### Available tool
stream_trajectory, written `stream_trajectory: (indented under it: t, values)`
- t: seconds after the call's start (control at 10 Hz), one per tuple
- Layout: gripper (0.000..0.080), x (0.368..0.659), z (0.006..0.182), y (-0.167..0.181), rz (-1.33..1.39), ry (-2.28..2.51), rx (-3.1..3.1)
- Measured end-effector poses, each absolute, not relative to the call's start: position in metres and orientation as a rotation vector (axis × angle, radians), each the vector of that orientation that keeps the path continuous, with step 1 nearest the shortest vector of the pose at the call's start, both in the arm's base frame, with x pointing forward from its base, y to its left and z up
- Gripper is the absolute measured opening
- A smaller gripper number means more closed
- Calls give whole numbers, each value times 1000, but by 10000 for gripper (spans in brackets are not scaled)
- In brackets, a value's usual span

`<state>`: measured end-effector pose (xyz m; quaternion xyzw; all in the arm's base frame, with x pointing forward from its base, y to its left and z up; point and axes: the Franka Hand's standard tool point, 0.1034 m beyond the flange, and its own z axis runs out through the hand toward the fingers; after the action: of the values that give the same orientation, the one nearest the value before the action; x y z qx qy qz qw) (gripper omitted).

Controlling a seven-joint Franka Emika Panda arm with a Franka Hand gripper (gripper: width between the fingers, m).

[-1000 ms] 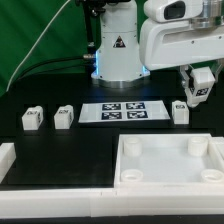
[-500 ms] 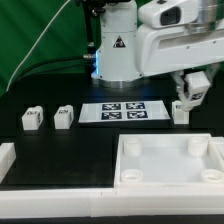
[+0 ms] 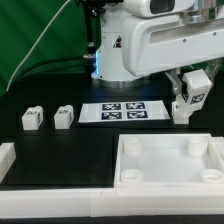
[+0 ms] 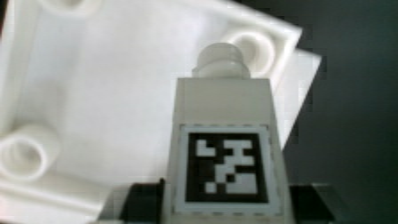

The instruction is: Assemble one leg

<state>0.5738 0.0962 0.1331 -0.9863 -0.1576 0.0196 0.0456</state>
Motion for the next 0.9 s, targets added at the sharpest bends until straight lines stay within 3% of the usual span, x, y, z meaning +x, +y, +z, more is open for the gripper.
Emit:
stream_trajectory:
  t: [0.1, 0.4, 0.7, 0.9]
  values:
    - [294, 590, 133, 98, 44, -487, -3006]
    - [294, 596, 130, 98, -25, -493, -3008]
    - [294, 606, 126, 91, -360, -485, -3008]
    - [294, 608, 124, 93, -313, -480, -3007]
